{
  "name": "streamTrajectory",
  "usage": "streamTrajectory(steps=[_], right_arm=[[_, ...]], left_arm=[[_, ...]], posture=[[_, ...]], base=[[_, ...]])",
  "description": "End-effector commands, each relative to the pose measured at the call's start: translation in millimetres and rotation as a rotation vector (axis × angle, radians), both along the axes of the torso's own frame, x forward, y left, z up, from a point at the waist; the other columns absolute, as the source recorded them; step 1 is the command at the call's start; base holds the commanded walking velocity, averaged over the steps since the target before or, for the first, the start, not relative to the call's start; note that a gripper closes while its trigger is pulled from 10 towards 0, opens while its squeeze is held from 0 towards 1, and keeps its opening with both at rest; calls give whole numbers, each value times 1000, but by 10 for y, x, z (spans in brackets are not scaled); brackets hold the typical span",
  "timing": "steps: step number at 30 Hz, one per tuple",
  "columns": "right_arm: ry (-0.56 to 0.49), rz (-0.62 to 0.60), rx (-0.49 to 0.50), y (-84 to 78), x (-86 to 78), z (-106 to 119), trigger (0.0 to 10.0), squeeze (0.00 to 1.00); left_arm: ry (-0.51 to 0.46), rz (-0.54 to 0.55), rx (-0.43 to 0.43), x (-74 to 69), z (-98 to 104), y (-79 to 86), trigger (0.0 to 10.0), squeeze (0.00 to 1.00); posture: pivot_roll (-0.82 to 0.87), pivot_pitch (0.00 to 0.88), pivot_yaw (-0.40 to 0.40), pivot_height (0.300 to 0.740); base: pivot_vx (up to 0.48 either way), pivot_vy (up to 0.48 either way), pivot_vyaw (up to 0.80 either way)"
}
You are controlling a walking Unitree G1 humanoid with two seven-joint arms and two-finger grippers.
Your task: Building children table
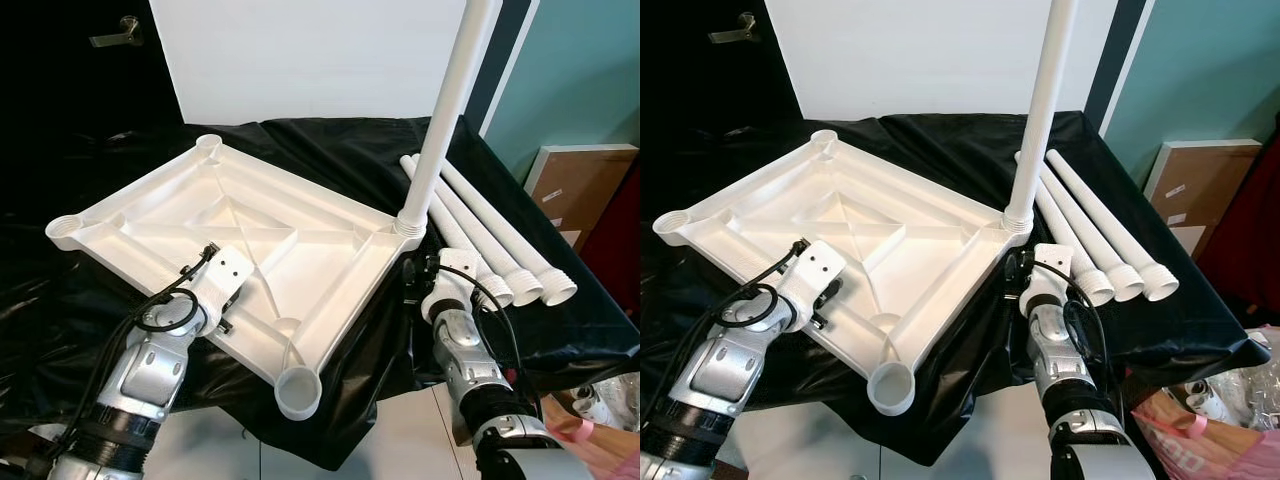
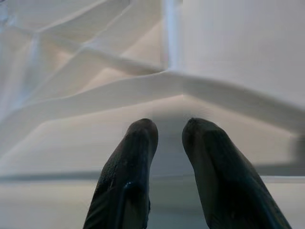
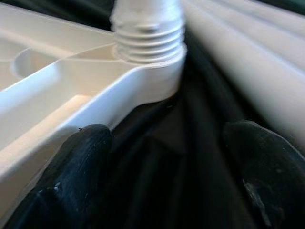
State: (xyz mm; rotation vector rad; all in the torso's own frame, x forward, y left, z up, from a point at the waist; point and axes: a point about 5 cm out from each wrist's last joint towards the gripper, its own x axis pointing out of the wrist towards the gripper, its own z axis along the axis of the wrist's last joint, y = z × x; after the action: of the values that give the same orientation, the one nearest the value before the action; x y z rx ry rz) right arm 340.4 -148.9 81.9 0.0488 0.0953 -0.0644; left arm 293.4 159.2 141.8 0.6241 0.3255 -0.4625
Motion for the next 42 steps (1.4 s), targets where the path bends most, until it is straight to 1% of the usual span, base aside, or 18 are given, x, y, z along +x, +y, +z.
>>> streamTrajectory(steps=[1, 2, 4, 7, 9, 13, 15, 23, 25, 28, 30, 31, 32, 35, 36, 38, 39, 42], right_arm=[[23, 17, 18, 17, 28, -9, 10000, 0], [23, 17, 18, 17, 28, -9, 10000, 0], [38, 74, 28, 93, 79, 15, 10000, 0], [38, 116, 29, 144, 146, 77, 10000, 0], [38, 116, 29, 144, 146, 77, 10000, 0], [56, 168, 43, 181, 199, 111, 10000, 0], [61, 180, 47, 189, 205, 112, 10000, 0], [73, 259, 38, 262, 266, 167, 10000, 0], [66, 310, 22, 318, 308, 225, 10000, 0], [59, 344, 26, 361, 332, 265, 10000, 0], [54, 339, 11, 354, 353, 295, 10000, 0], [54, 339, 11, 354, 353, 295, 10000, 0], [53, 330, 4, 338, 362, 304, 10000, 0], [51, 316, -1, 306, 364, 303, 10000, 0], [41, 305, -15, 279, 360, 307, 10000, 0], [24, 288, -33, 222, 342, 301, 10000, 0], [24, 288, -33, 222, 342, 301, 10000, 0], [-39, 249, -66, 95, 281, 304, 10000, 0]], left_arm=[[33, -78, -35, -69, -34, -114, 10000, 0], [33, -78, -35, -69, -34, -114, 10000, 0], [84, -143, -26, -157, -134, -189, 10000, 0], [143, -231, -8, -283, -267, -311, 10000, 0], [143, -231, -8, -283, -267, -311, 10000, 0], [208, -296, -21, -404, -386, -486, 10000, 0], [215, -301, -29, -415, -390, -509, 10000, 0], [189, -278, -57, -335, -349, -618, 10000, 0], [157, -268, -75, -267, -304, -719, 10000, 0], [117, -244, -91, -201, -245, -773, 10000, 0], [71, -201, -90, -136, -183, -748, 10000, 0], [71, -201, -90, -136, -183, -748, 10000, 0], [59, -164, -94, -103, -156, -704, 10000, 0], [36, -151, -77, -82, -120, -631, 10000, 0], [22, -140, -71, -69, -92, -567, 10000, 0], [0, -96, -91, -41, -21, -416, 10000, 0], [0, -96, -91, -41, -21, -416, 10000, 0], [-89, -39, -180, 2, 141, -225, 10000, 0]], posture=[[36, 20, -58, 740], [36, 20, -58, 740], [39, 18, -60, 740], [44, 13, -62, 740], [44, 13, -62, 740], [44, 7, -63, 740], [44, 7, -63, 740], [39, 5, -59, 740], [39, 5, -58, 740], [37, 11, -59, 740], [40, 16, -62, 740], [40, 16, -62, 740], [41, 18, -63, 740], [45, 22, -67, 740], [50, 26, -71, 740], [49, 30, -74, 740], [49, 30, -74, 740], [47, 37, -74, 740]], base=[[0, 0, 0], [0, 0, 0], [0, 0, 0], [0, 0, 0], [0, 0, 0], [0, 0, 0], [0, 0, 0], [0, 0, 0], [0, 0, 0], [0, 0, 0], [0, 0, 0], [0, 0, 0], [0, 0, 0], [0, 0, 0], [0, 0, 0], [0, 0, 0], [0, 0, 0], [0, 0, 0]])
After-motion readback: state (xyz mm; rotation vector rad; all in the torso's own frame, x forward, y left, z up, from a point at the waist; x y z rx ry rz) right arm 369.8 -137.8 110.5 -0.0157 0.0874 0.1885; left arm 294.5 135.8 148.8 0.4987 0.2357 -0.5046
